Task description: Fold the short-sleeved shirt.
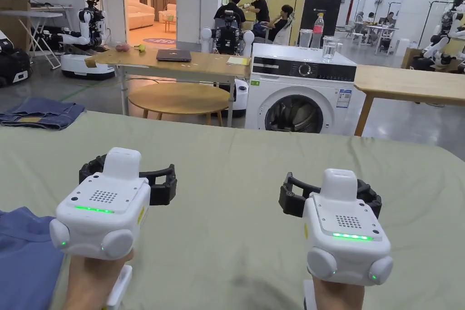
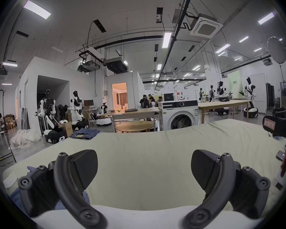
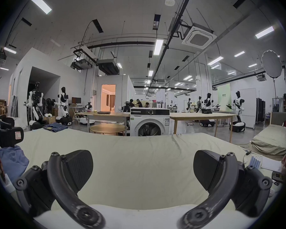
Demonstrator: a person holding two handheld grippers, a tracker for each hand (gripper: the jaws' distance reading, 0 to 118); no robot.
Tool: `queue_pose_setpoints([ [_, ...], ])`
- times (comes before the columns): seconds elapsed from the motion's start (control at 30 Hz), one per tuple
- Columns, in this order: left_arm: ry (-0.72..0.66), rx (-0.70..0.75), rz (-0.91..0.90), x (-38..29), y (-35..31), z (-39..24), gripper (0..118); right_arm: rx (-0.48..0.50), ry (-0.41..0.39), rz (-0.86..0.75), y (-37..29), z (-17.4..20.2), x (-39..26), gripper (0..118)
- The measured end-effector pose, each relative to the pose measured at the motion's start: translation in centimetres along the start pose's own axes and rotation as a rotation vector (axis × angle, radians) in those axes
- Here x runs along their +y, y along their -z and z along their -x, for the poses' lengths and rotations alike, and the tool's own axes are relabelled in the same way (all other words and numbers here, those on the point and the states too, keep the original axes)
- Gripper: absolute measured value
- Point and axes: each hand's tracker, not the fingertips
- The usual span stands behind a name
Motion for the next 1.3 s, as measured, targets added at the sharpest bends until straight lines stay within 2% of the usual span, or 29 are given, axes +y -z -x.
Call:
queue_pose_setpoints([
  [0.2,-0.041,0.001,-0.005,0.1,0.1,0.0,112,-0.005,0.032,0.023,0.3,-0.3,-0.2,118],
  [0.53,-0.046,0.031,-0.025,0.1,0.0,-0.4,112,-0.025,0.014,0.025,0.2,-0.4,-0.1,118],
  [0.6,-0.036,0.03,-0.03,0.1,-0.1,-0.5,110,-0.037,0.007,0.008,-0.1,-0.3,-0.1,111],
  [0.67,-0.017,0.021,-0.033,0.2,-0.2,-0.6,93,-0.055,-0.005,-0.004,-0.4,-0.1,0.0,84],
  [0.7,-0.006,0.018,-0.027,0.2,-0.2,-0.8,75,-0.063,-0.012,-0.005,-0.4,0.0,0.0,68],
  [0.73,0.005,0.008,-0.017,0.3,-0.1,-0.8,40,-0.067,-0.017,-0.005,-0.3,0.1,0.1,33],
  [0.77,0.021,0.009,0.004,0.4,0.1,-1.0,12,-0.072,-0.022,0.001,-0.2,0.2,0.2,2],
  [0.8,0.038,0.02,0.02,0.4,0.2,-1.2,0,-0.08,-0.022,0.001,-0.2,0.2,0.1,0],
  [0.87,0.028,-0.012,0.001,0.3,-0.2,-1.1,0,-0.038,0.025,0.003,-0.1,0.0,-0.2,0],
  [0.97,0.026,-0.016,0.004,0.3,-0.4,-1.3,0,-0.057,0.011,0.015,-0.2,0.1,-0.2,0],
  [1.13,-0.037,0.0,0.035,0.1,-0.3,-0.5,0,0.009,0.036,0.061,-0.1,-0.4,-0.3,0],
  [1.3,-0.068,0.026,0.052,0.5,-0.4,0.5,0,-0.036,0.014,0.061,-0.2,0.1,-0.1,0],
])
